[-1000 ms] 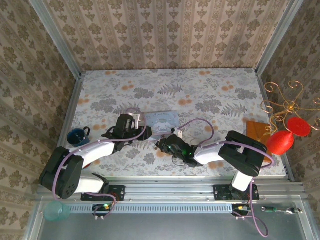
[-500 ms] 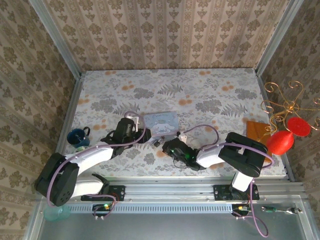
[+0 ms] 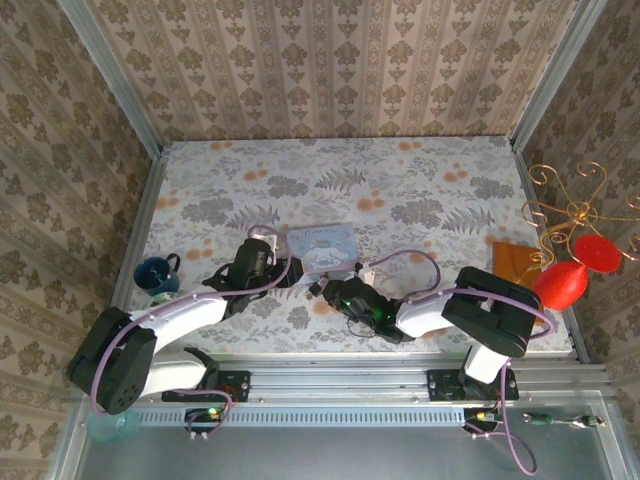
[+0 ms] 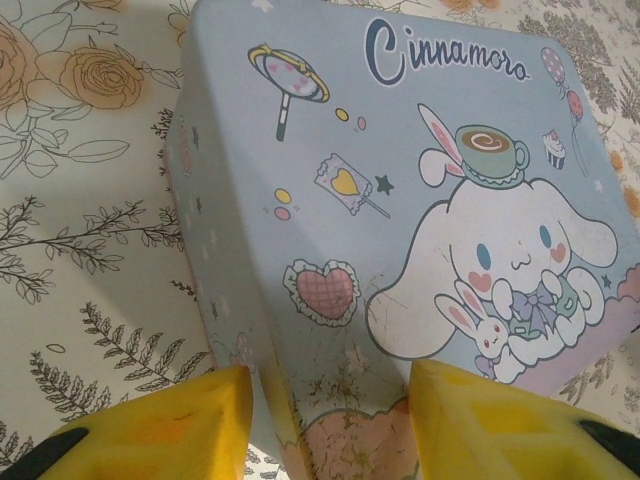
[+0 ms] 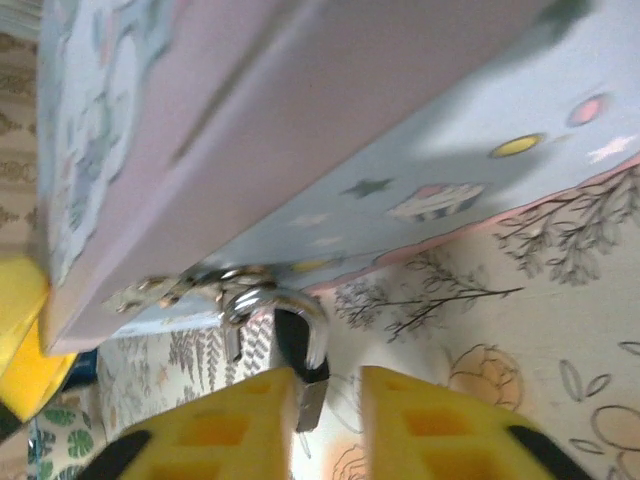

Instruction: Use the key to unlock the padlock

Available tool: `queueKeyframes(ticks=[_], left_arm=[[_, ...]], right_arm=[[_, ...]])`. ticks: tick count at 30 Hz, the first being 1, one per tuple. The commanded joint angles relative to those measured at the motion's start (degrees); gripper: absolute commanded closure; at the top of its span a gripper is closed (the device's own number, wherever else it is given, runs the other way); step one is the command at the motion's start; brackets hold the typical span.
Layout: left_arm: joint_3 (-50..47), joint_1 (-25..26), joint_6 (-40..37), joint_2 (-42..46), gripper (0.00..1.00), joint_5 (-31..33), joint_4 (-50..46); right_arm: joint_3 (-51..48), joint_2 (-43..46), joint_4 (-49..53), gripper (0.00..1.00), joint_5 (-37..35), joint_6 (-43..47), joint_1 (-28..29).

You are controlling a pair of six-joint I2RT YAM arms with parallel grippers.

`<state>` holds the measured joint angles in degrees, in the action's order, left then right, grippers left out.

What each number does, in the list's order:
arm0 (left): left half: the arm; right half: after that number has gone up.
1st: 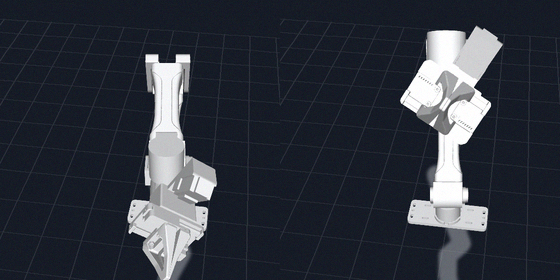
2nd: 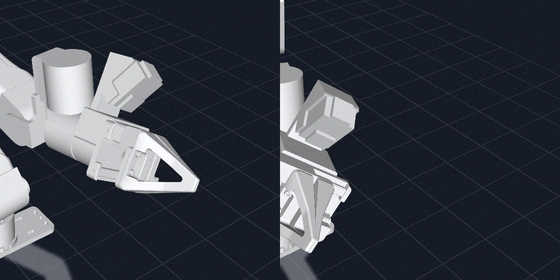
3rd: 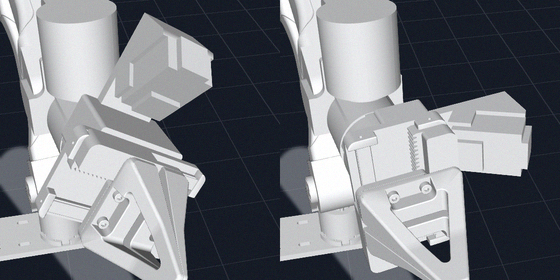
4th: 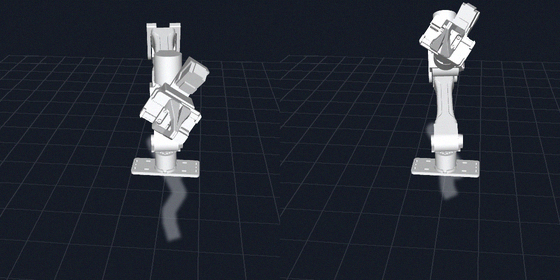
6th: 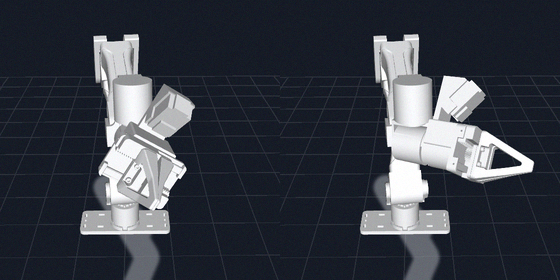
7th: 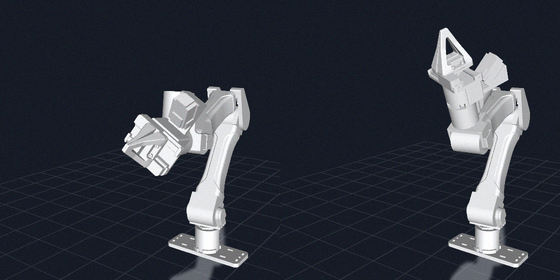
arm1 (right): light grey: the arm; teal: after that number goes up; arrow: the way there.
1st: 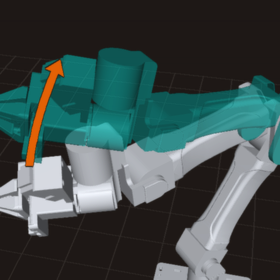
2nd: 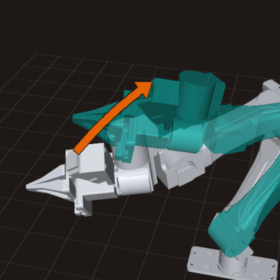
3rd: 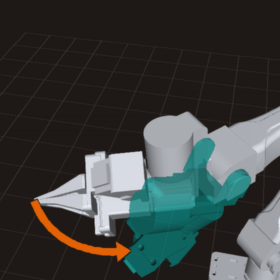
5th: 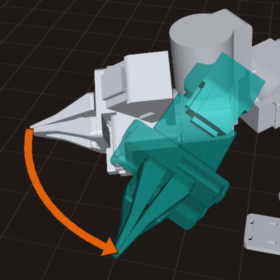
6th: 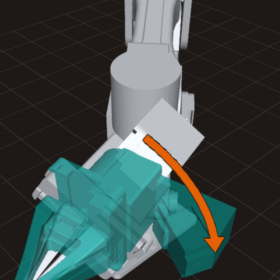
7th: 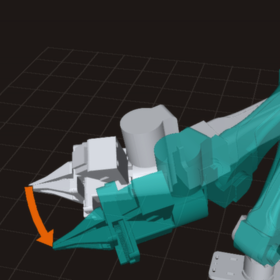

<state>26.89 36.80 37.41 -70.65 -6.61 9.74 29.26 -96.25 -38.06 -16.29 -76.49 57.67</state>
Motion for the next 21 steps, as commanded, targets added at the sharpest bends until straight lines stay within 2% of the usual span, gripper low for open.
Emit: queueKeyframes(ticks=[1, 8, 13, 21], left_arm=[[-1.51, 0.56, 1.17, -1.94, 0.55, -0.12, -3.84], [-1.11, 0.56, 1.47, -1.86, 0.55, -0.29, -3.7], [-1.31, 0.98, 2.22, -1.6, 0.55, -0.25, -3.59], [-1.48, 2.53, 3.24, -1.51, 0.55, 0.67, -3.3]], right_arm=[[-0.1, 0.65, -1.49, 0.68, -1.71, 3.52, 1.53], [2.38, -2.16, -0.24, 0.63, -1.71, 3.57, 2.62], [6.6, -2.72, 9.74, 0.61, -3.45, 2.78, 2.54], [10.25, -5.3, 15.61, 0.61, -3.58, 0.42, 1.44]])
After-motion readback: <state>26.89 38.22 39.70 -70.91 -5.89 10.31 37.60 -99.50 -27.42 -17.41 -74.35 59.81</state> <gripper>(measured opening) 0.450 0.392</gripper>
